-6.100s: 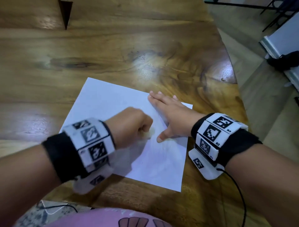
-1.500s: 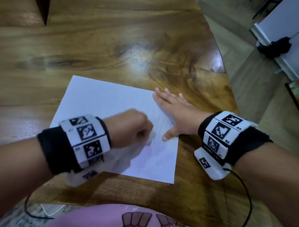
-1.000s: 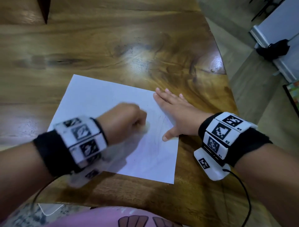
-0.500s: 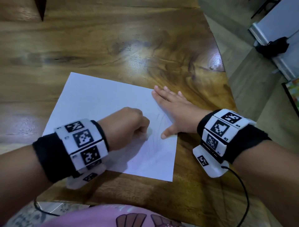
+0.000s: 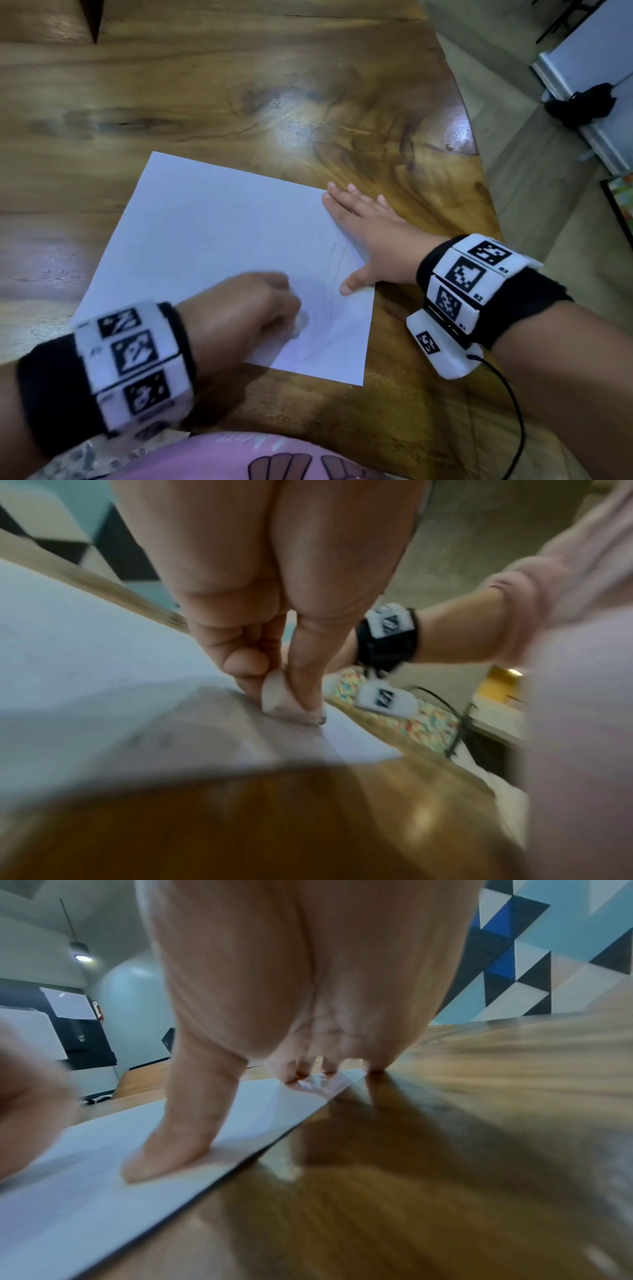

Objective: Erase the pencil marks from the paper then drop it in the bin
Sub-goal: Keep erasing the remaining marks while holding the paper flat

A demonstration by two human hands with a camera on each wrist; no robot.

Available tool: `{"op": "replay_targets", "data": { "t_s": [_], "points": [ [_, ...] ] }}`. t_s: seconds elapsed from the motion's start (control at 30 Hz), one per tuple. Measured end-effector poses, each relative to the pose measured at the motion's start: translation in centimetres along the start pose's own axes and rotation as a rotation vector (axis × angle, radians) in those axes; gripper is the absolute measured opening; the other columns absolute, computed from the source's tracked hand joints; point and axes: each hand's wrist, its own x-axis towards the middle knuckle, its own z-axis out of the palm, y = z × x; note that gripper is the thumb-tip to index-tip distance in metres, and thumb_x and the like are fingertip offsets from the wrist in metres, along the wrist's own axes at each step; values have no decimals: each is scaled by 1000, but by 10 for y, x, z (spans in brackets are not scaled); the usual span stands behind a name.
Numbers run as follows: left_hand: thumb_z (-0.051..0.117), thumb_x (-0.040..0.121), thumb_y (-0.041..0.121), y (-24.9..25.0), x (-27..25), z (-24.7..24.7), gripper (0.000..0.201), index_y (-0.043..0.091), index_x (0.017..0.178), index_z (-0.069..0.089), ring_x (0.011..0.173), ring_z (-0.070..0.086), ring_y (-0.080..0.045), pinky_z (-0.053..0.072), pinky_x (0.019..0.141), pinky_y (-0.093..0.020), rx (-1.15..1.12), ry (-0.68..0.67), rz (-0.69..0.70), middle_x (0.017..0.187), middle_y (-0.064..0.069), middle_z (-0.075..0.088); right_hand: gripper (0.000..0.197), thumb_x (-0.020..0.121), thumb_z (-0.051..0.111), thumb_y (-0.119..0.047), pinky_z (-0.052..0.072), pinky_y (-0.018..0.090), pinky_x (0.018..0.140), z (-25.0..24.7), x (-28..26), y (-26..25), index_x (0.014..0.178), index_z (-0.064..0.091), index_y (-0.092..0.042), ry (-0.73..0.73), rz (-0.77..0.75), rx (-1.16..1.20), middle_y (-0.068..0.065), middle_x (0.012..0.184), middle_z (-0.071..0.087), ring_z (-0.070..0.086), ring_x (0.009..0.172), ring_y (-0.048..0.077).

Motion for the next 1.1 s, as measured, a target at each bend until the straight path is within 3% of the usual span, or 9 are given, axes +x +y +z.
{"op": "replay_targets", "data": {
  "t_s": [0.13,0.43,0.53,0.63,0.8,0.87,0.93,1.03,1.1],
  "points": [
    [56,72,13,5,-18,10,8,18,66,55,63,42,3,33,56,-11,-10,-114,-1,75,16,41,127,66,77,-49,-14,36,113,0,0,1,147,-17,-21,1,-2,-5,-9,154,-26,-24,141,11],
    [59,78,11,-2,60,-15,4,11,74,58,69,48,-20,32,62,-26,80,101,-83,75,-2,51,126,66,77,-48,-13,36,113,-1,-1,-1,148,-15,-21,4,-3,9,-8,155,-25,-23,142,12],
    [55,74,16,5,25,-1,8,15,66,56,68,51,-10,41,65,-23,6,-25,24,75,6,52,127,66,77,-49,-12,36,114,0,0,0,148,-15,-21,7,-1,-6,-7,155,-25,-22,142,13],
    [56,76,15,6,9,5,7,17,70,59,67,48,8,35,62,-7,-16,-171,-1,75,16,47,126,66,77,-48,-12,37,114,0,0,-1,147,-15,-21,5,-2,-4,-7,155,-25,-22,142,12],
    [55,77,20,1,62,-22,10,13,73,60,68,50,-21,27,59,-22,114,74,-52,73,0,49,125,66,77,-49,-13,36,114,-1,-1,0,148,-15,-22,7,-7,3,-8,155,-25,-23,142,12],
    [55,79,20,-1,64,-18,11,12,72,59,68,48,-21,31,62,-26,118,113,-70,74,-2,49,126,66,76,-50,-13,36,113,-1,-1,0,147,-15,-22,4,-7,1,-9,154,-26,-23,142,12],
    [47,78,27,9,38,-8,20,16,63,53,64,50,-21,40,60,-29,66,41,17,70,0,50,127,65,77,-51,-12,36,113,0,0,1,147,-15,-22,9,-3,-5,-9,154,-26,-22,142,12],
    [51,83,23,23,2,10,25,20,59,41,65,46,-15,35,59,-24,-8,-172,42,73,6,43,127,65,77,-50,-13,35,113,1,1,1,148,-15,-21,15,-2,-6,-8,155,-25,-22,142,13],
    [51,82,19,20,3,10,18,19,64,51,63,45,-10,34,57,-19,6,-111,66,71,9,42,127,65,77,-49,-13,35,113,1,0,0,148,-15,-21,15,0,-7,-8,155,-24,-22,142,13]
  ]
}}
